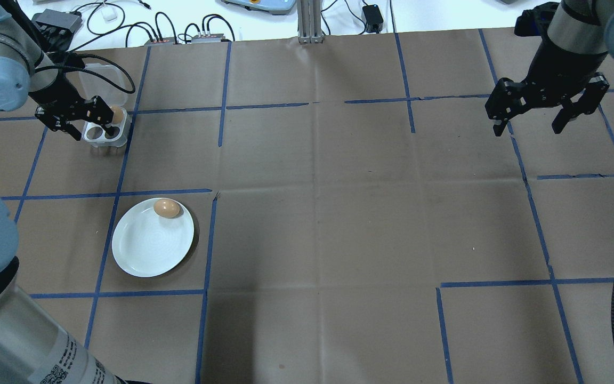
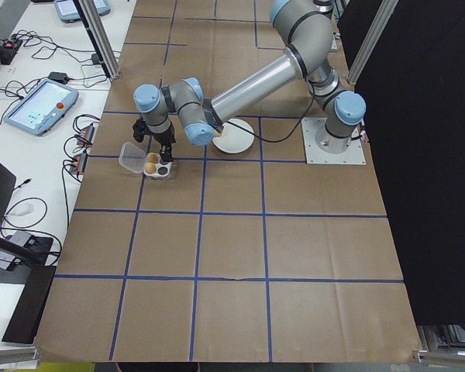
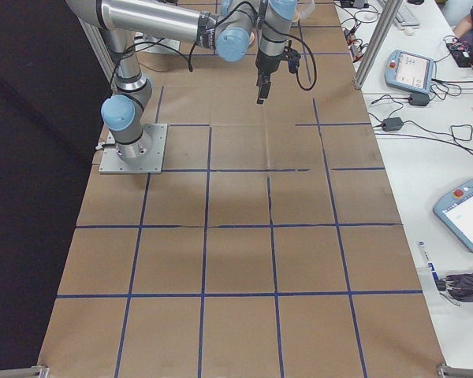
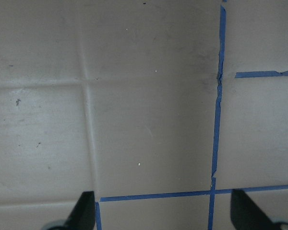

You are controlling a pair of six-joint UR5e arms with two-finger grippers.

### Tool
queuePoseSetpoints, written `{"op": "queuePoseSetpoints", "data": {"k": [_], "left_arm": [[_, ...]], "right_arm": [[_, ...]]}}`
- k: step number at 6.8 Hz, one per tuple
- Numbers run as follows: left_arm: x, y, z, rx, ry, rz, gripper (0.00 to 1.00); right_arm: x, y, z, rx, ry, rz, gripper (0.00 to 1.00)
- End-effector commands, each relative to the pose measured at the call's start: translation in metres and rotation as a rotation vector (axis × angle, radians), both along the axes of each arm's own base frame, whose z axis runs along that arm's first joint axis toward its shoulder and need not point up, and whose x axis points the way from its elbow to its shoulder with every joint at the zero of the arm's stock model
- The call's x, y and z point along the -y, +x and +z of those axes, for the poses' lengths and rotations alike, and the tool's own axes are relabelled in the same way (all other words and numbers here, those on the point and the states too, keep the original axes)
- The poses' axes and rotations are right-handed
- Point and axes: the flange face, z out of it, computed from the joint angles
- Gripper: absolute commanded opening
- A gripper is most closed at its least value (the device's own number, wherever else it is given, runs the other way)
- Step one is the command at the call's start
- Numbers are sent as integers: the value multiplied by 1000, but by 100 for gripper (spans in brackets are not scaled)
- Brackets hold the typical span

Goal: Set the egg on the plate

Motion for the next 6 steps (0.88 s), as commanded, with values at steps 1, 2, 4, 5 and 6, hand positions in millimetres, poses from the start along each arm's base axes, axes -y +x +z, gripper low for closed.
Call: {"op": "queuePoseSetpoints", "data": {"k": [1,2,4,5,6], "left_arm": [[14,8,-7,-13,-27,-348,98],[14,10,-8,-15,-36,-488,98],[23,18,-16,19,-93,-732,98],[28,31,-8,34,-112,-797,98],[37,40,-2,51,-131,-862,98]], "right_arm": [[0,0,0,0,0,0,100],[0,0,0,0,0,0,100],[0,0,0,0,0,0,100],[0,0,0,0,0,0,100],[0,0,0,0,0,0,100]]}}
